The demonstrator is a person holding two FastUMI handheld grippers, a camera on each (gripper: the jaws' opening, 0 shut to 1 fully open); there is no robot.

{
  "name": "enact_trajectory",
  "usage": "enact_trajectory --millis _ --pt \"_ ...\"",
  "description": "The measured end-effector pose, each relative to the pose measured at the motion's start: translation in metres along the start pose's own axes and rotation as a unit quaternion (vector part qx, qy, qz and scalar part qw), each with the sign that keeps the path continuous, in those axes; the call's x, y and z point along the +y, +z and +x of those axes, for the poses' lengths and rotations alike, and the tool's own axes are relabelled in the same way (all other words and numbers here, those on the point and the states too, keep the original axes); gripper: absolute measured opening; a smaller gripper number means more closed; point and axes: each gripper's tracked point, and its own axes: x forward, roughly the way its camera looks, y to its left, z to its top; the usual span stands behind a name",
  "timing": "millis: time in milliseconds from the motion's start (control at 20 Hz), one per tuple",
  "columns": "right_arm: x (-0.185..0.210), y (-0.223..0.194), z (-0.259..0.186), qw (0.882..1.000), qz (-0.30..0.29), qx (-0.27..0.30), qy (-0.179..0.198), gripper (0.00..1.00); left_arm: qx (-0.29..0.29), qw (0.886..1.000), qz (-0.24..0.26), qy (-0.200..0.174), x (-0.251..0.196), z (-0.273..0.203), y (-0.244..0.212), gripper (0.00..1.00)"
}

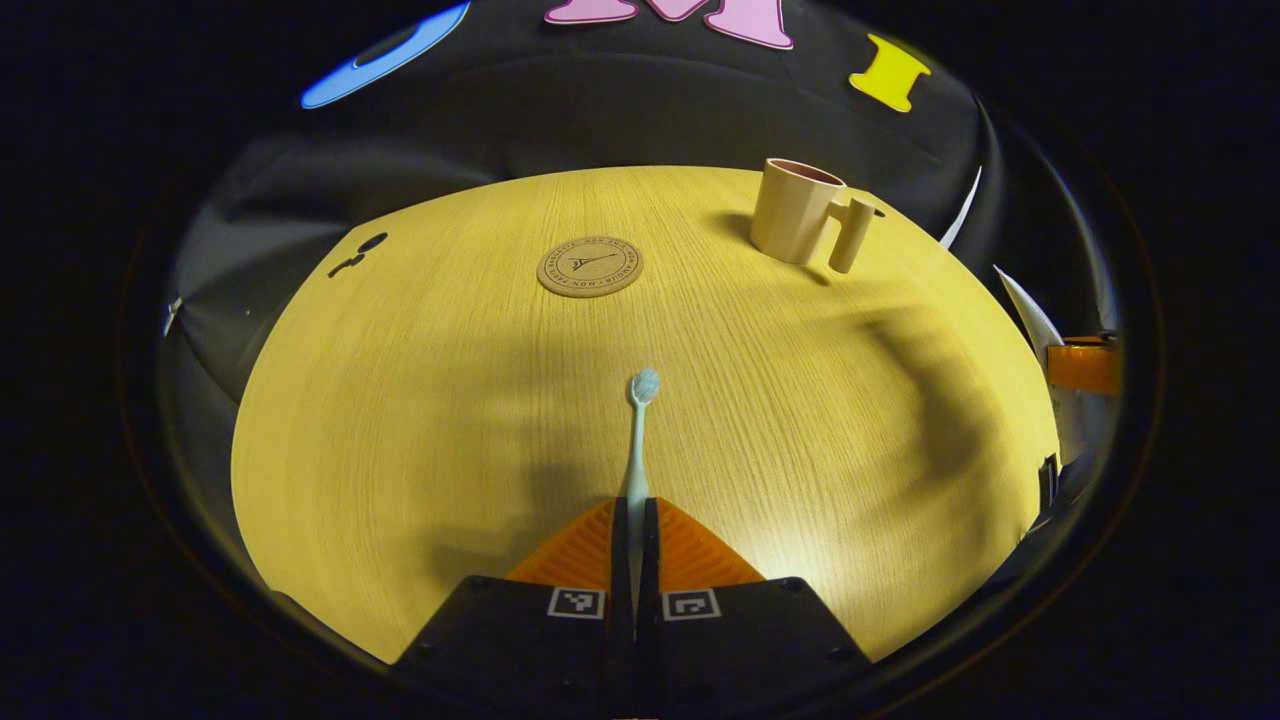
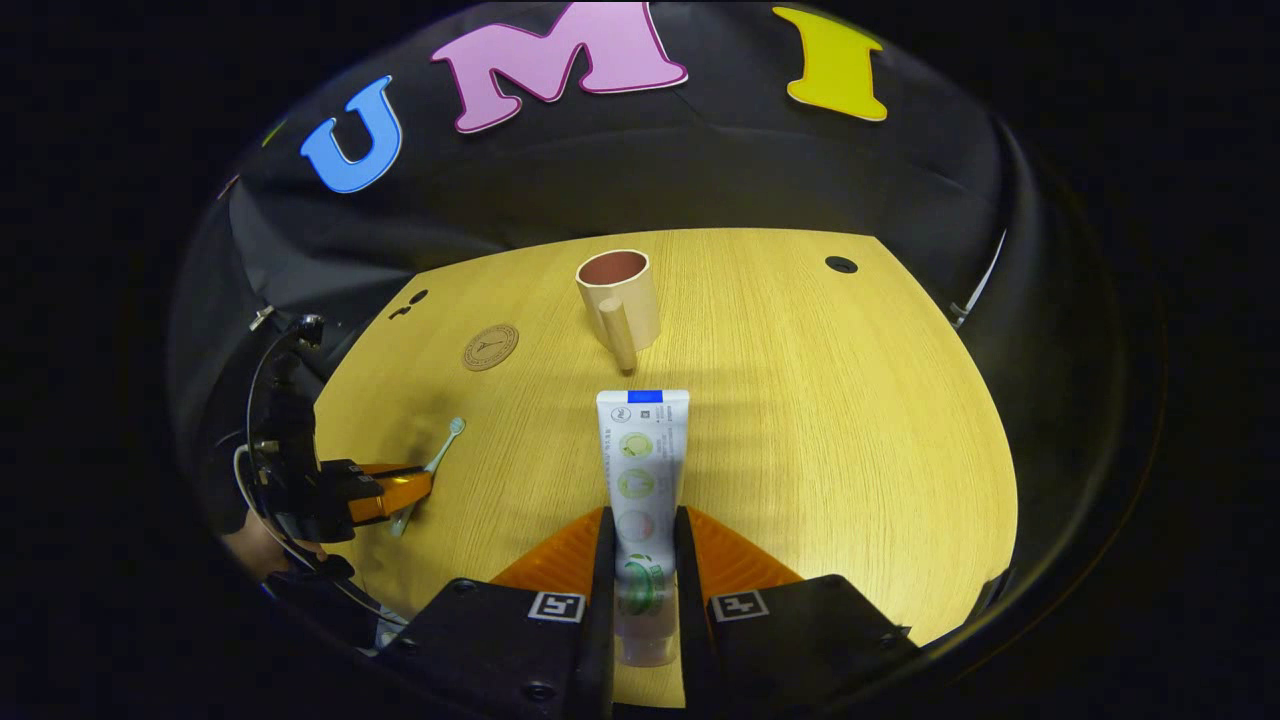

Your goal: Put the toothbrush and toothpaste on the desktop into the cup, then pick up the cup and place it on the coaster on the desktop.

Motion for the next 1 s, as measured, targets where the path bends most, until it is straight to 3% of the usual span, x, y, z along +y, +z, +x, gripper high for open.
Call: enact_trajectory --millis 350,400,450,550,600,1000 --pt "0.0 0.006 -0.006 1.0 -0.003 -0.012 0.0 0.31 -0.025 1.0 -0.014 0.002 -0.003 -0.005 0.008 0.06" --pt "-0.001 0.007 -0.007 1.0 -0.003 -0.015 0.0 0.25 -0.032 0.999 -0.018 0.0 -0.004 -0.008 0.013 0.06" --pt "-0.001 0.009 -0.009 1.0 -0.003 -0.019 -0.001 0.31 -0.037 0.999 -0.022 0.0 -0.005 -0.011 0.015 0.06" --pt "-0.001 0.015 -0.015 0.999 -0.006 -0.033 -0.001 0.31 -0.053 0.998 -0.03 -0.002 -0.004 -0.018 0.025 0.06" --pt "-0.001 0.019 -0.017 0.999 -0.009 -0.042 -0.001 0.27 -0.064 0.997 -0.036 -0.004 -0.005 -0.023 0.03 0.06" --pt "0.022 0.13 -0.014 0.986 -0.039 -0.159 0.013 0.31 -0.132 0.99 -0.054 -0.018 -0.009 -0.071 0.064 0.06"
